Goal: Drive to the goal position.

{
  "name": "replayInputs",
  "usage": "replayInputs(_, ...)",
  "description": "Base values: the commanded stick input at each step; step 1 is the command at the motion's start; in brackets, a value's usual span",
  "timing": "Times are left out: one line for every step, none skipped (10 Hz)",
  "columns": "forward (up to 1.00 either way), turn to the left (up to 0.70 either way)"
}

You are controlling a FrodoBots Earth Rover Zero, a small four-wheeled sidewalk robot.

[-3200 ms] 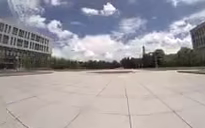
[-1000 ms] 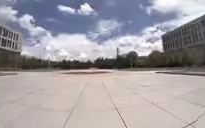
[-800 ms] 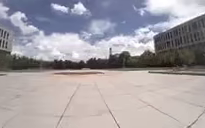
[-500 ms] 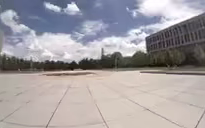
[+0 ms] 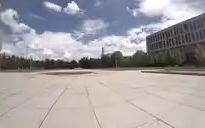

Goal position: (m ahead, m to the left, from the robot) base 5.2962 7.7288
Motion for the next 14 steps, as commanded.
replayInputs(0.70,0.00)
replayInputs(0.70,0.00)
replayInputs(0.70,0.00)
replayInputs(0.70,0.00)
replayInputs(0.70,0.00)
replayInputs(0.70,0.00)
replayInputs(0.70,0.00)
replayInputs(0.70,0.00)
replayInputs(0.70,0.00)
replayInputs(0.70,0.00)
replayInputs(0.70,0.00)
replayInputs(0.70,0.00)
replayInputs(0.70,0.00)
replayInputs(0.70,0.00)
